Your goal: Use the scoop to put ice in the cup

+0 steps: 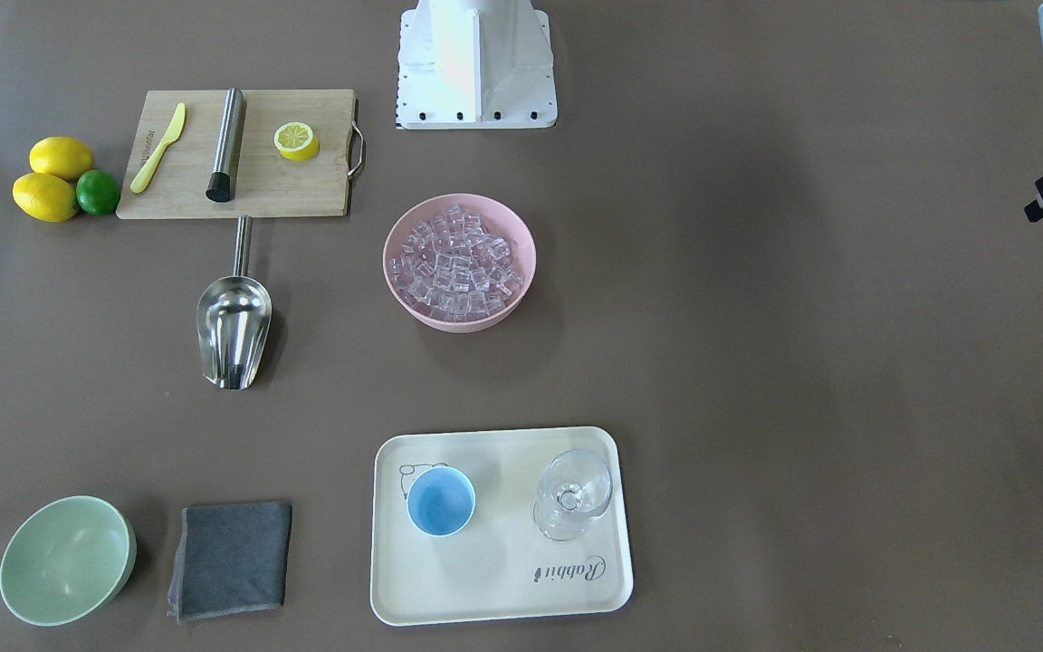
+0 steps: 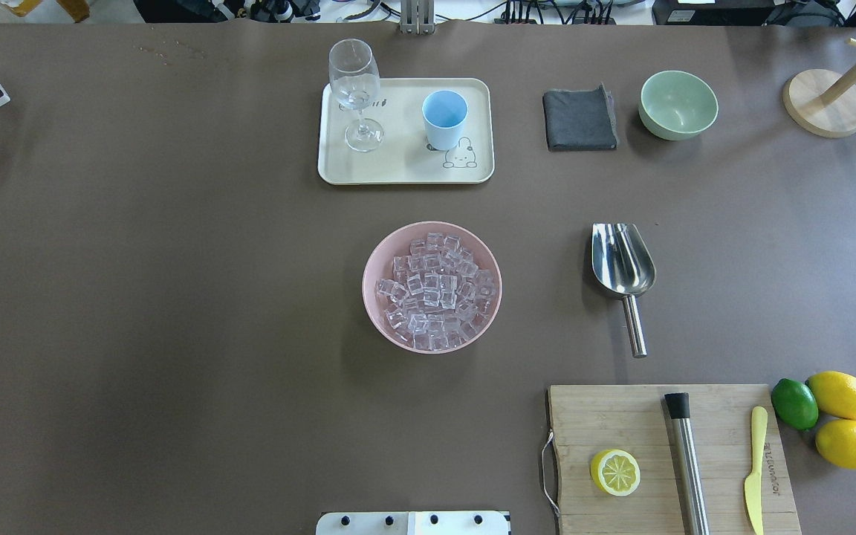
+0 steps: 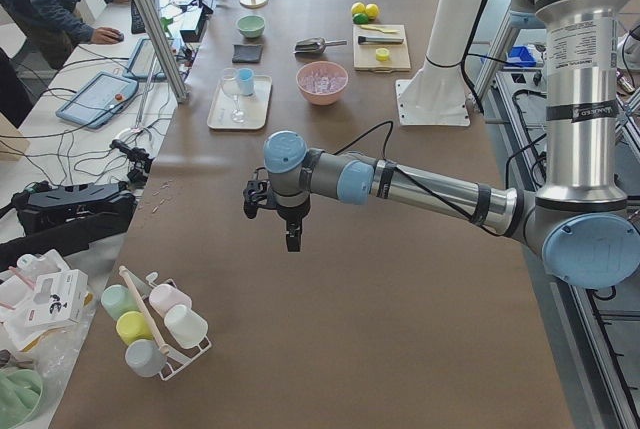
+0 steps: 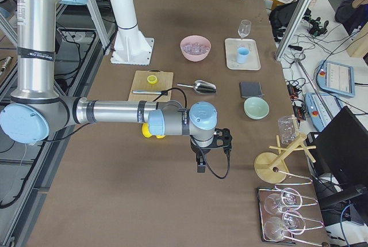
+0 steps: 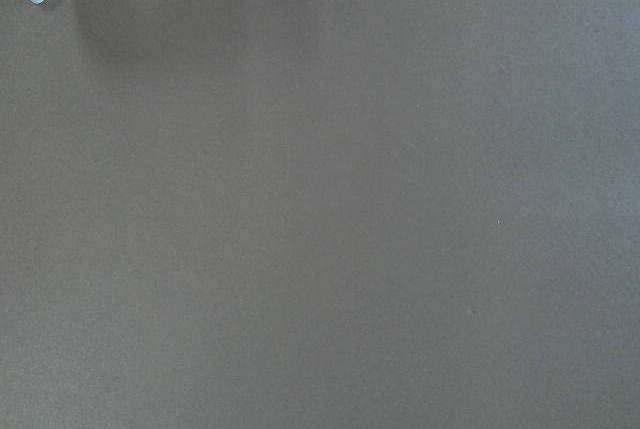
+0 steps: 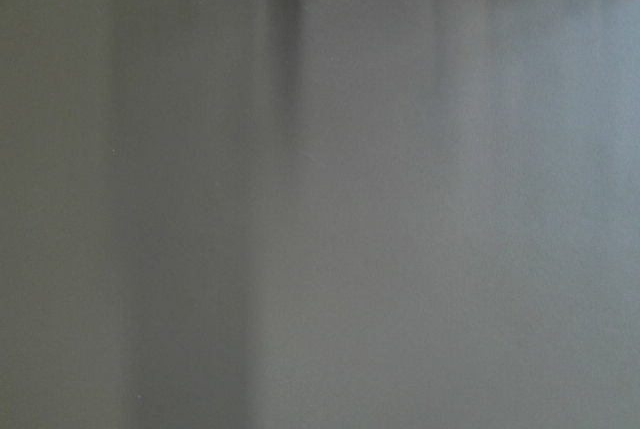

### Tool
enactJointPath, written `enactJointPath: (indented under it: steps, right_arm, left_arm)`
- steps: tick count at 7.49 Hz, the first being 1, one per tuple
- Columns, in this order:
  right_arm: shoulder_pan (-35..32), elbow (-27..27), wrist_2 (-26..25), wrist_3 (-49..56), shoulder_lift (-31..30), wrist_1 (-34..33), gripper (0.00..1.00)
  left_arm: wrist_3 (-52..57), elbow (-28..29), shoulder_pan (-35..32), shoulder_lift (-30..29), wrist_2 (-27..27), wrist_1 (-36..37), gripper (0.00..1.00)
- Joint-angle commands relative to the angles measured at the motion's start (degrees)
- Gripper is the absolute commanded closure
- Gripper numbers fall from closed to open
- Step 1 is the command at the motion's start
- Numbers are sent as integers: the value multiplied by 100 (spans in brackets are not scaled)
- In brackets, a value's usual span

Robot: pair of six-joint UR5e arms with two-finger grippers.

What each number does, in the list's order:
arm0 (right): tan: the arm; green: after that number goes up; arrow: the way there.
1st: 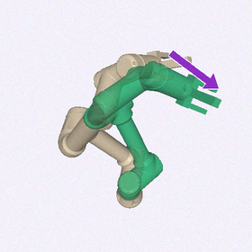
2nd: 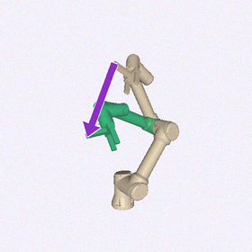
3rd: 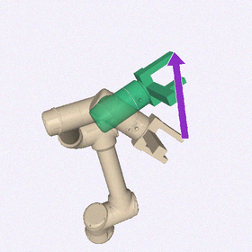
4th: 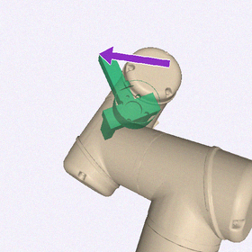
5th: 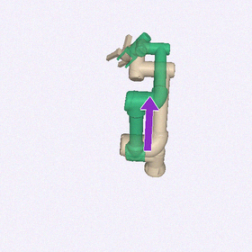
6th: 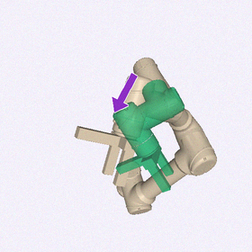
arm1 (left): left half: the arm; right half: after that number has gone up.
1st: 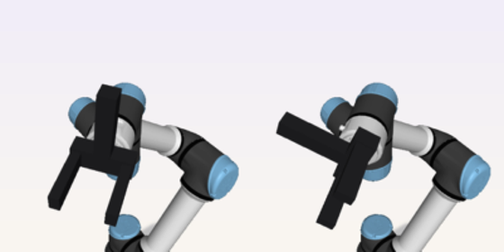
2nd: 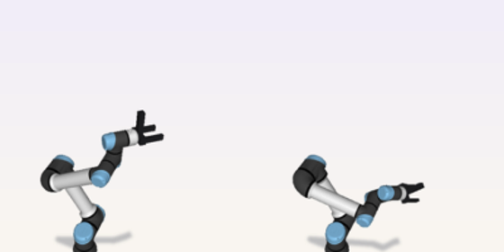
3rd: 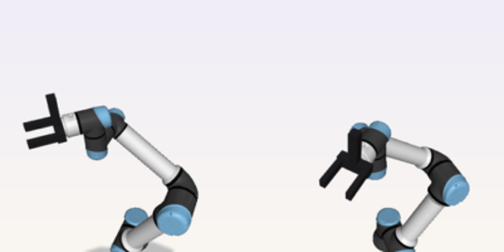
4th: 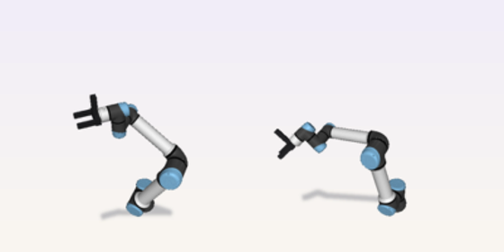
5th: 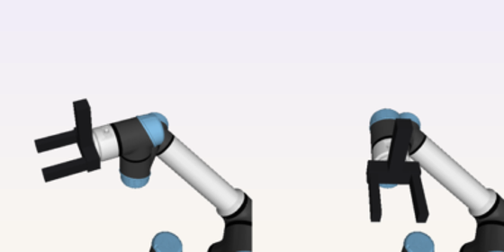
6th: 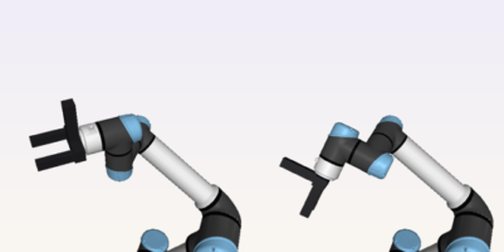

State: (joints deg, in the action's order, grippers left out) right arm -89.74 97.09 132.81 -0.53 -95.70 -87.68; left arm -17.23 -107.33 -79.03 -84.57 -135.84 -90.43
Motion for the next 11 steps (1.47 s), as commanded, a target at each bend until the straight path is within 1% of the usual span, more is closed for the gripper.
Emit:
enactJointPath:
  steps: [1, 4, 8, 10, 11]
  right_arm:
    - [0, 12, 8, 0, -9, 5, 0]
    - [9, -23, 35, 62, -18, 5, 0]
    - [26, 204, 70, 36, 8, -4, 0]
    - [358, 511, 26, -104, 25, -21, 0]
    - [604, 678, 0, -558, 43, -4, 0]
  left_arm:
    - [9, -16, -208, 2, -12, -1, 2]
    - [9, -69, -226, 63, -21, 8, 2]
    - [9, -96, -226, 63, -21, -27, 2]
    - [9, -87, -218, 64, -21, -18, 2]
    - [9, -113, -218, 55, -30, -27, 2]
